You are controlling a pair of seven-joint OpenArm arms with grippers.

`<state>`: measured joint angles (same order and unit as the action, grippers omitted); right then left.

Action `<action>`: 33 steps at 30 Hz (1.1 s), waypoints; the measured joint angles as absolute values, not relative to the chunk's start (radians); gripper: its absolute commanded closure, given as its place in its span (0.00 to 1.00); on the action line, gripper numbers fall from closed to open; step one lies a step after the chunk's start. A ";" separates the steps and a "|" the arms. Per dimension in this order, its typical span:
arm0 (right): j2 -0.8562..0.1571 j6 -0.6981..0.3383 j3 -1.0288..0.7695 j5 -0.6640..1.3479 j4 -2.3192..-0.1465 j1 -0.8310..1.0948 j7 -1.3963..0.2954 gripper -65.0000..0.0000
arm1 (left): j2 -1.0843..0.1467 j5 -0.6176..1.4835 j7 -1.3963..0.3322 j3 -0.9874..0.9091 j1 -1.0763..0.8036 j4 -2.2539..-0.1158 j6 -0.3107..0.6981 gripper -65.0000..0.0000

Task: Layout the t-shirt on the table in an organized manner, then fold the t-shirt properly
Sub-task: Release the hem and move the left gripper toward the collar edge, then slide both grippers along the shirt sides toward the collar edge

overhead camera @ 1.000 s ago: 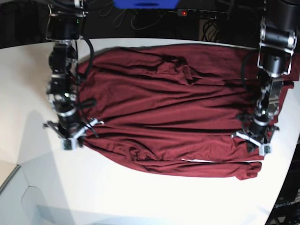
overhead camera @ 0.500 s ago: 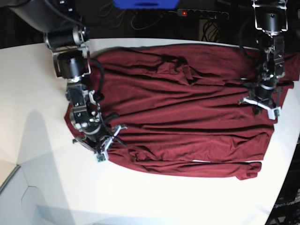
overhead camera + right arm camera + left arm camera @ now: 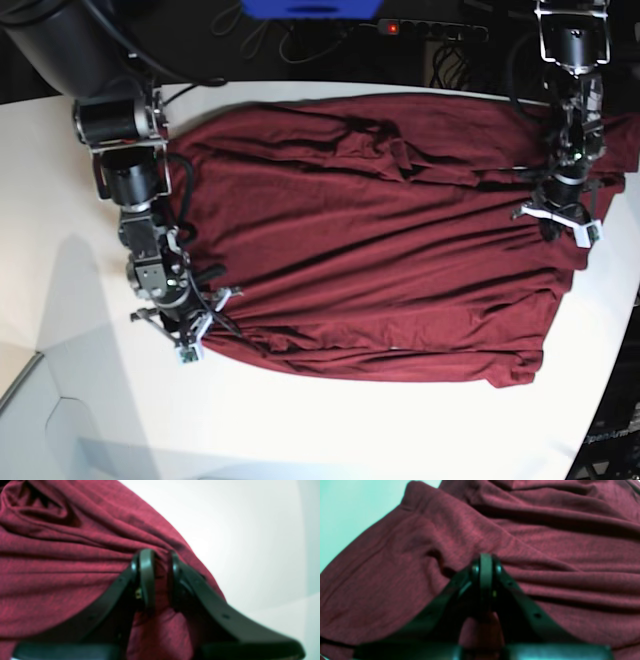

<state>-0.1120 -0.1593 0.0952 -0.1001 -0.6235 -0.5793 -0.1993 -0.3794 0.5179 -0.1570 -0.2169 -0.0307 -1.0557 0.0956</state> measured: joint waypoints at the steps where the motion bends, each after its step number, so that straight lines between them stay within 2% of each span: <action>1: -0.110 -0.160 0.074 -0.104 -0.624 -0.580 -0.199 0.88 | -0.379 0.518 -0.172 -0.219 -0.030 -1.060 0.097 1.00; 6: -0.111 -0.159 -0.030 -0.108 -0.717 -0.545 -0.176 0.88 | -0.377 0.512 -0.269 -0.220 -0.048 -1.155 0.082 1.00; 10: -0.104 -0.157 -0.035 -0.113 -0.856 -0.490 -0.182 0.88 | -0.362 0.506 -0.319 -0.213 -0.054 -1.286 0.078 1.00; 14: -0.074 -0.159 -0.030 -0.108 -1.049 -0.390 -0.176 0.88 | -0.363 0.502 -0.294 -0.204 0.084 -1.332 0.087 1.00; 17: -0.068 -0.157 -0.031 -0.112 -1.219 -0.270 -0.174 0.88 | -0.368 0.499 -0.278 -0.171 0.195 -1.211 0.081 1.00; 22: -0.054 -0.157 -0.031 -0.112 -1.380 -0.088 -0.186 0.88 | -0.353 0.499 -0.307 -0.019 0.345 -0.826 0.080 1.00; 28: -0.047 -0.158 -0.037 -0.109 -1.477 0.035 -0.185 0.88 | -0.368 0.501 -0.279 0.090 0.456 -0.675 0.083 1.00; 33: -0.050 -0.157 -0.036 -0.109 -1.542 0.121 -0.180 0.88 | -0.366 0.456 -0.183 0.143 0.533 -0.522 0.095 1.00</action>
